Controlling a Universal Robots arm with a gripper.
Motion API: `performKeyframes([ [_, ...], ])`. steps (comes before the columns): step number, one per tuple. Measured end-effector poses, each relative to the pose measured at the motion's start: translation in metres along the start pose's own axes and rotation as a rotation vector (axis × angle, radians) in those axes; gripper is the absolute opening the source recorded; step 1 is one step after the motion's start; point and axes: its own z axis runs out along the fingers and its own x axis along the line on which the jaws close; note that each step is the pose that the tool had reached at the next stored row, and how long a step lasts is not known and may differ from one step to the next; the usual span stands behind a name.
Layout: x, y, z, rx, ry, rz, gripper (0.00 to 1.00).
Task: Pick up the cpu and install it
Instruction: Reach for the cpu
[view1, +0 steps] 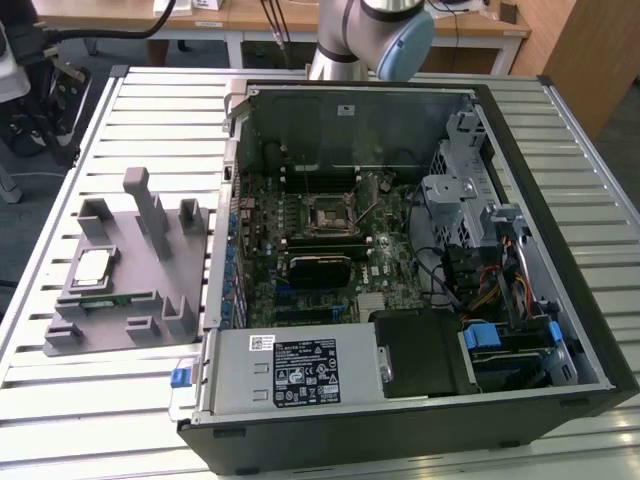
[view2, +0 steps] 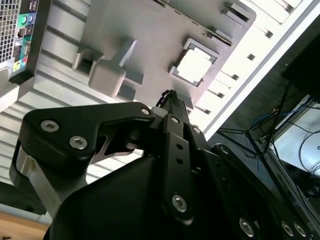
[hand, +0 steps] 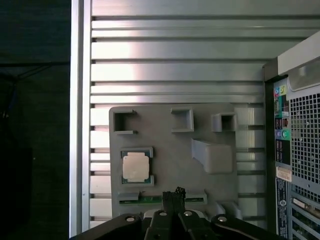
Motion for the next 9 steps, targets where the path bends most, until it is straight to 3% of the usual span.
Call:
performKeyframes([
  [9, 0.0202, -0.0011, 0.0064, 0.0001, 0.0002, -0.003, 0.11],
])
